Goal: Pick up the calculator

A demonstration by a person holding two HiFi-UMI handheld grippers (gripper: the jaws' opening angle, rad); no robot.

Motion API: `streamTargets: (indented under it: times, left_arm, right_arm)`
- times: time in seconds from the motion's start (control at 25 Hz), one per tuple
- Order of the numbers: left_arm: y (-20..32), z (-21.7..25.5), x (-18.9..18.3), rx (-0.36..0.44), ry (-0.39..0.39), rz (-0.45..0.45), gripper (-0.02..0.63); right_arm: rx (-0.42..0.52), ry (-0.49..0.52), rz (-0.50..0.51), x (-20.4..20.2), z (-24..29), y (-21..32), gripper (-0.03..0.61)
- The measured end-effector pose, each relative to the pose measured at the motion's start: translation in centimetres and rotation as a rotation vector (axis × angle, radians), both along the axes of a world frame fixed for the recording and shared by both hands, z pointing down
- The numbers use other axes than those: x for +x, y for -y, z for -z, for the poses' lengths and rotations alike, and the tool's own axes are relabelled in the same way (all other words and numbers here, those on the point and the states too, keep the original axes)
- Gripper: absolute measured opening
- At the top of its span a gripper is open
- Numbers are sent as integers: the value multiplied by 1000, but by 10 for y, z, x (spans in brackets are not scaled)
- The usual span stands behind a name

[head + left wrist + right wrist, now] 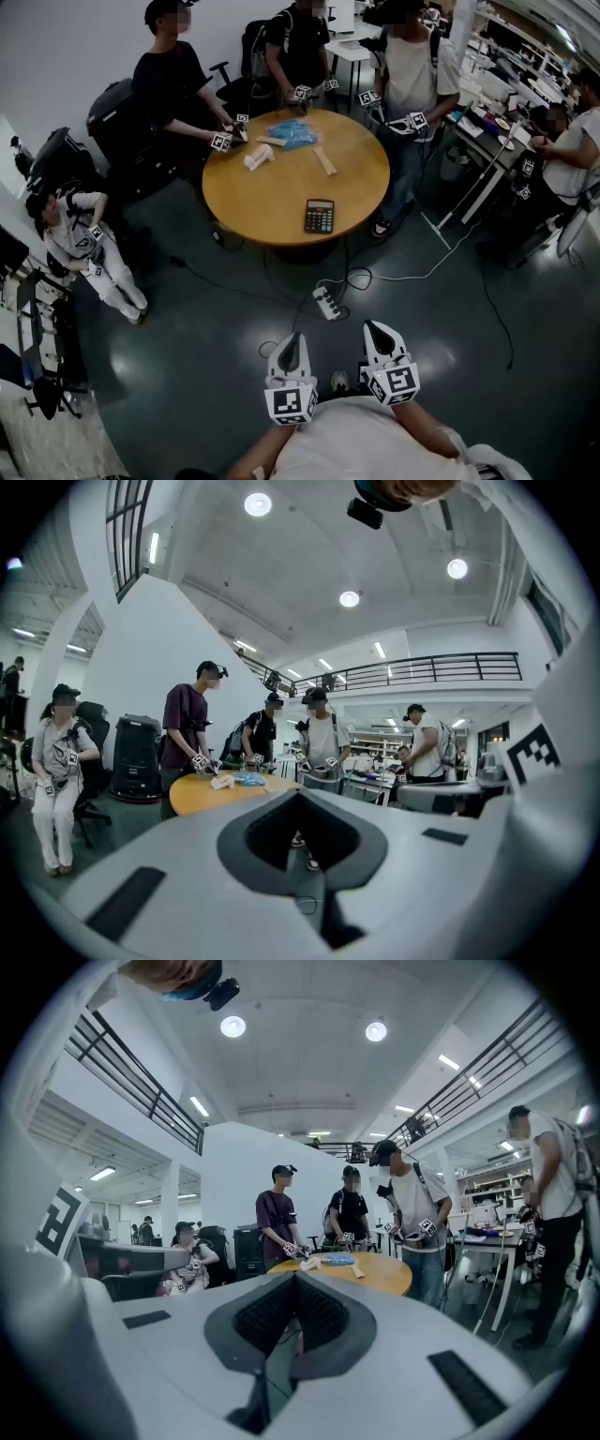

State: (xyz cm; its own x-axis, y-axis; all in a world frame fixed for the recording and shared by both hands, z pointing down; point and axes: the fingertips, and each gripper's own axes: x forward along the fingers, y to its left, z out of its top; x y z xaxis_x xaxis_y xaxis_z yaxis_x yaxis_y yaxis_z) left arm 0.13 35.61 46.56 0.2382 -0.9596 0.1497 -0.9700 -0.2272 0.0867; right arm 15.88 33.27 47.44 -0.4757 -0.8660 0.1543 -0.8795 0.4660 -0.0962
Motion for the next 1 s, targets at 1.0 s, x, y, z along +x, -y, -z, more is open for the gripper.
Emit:
streamTargets:
  times: [1.0]
  left_arm:
    - [14, -19, 14, -41, -14, 49, 6]
  right_arm:
    - [3, -30, 76, 13, -10, 11, 14]
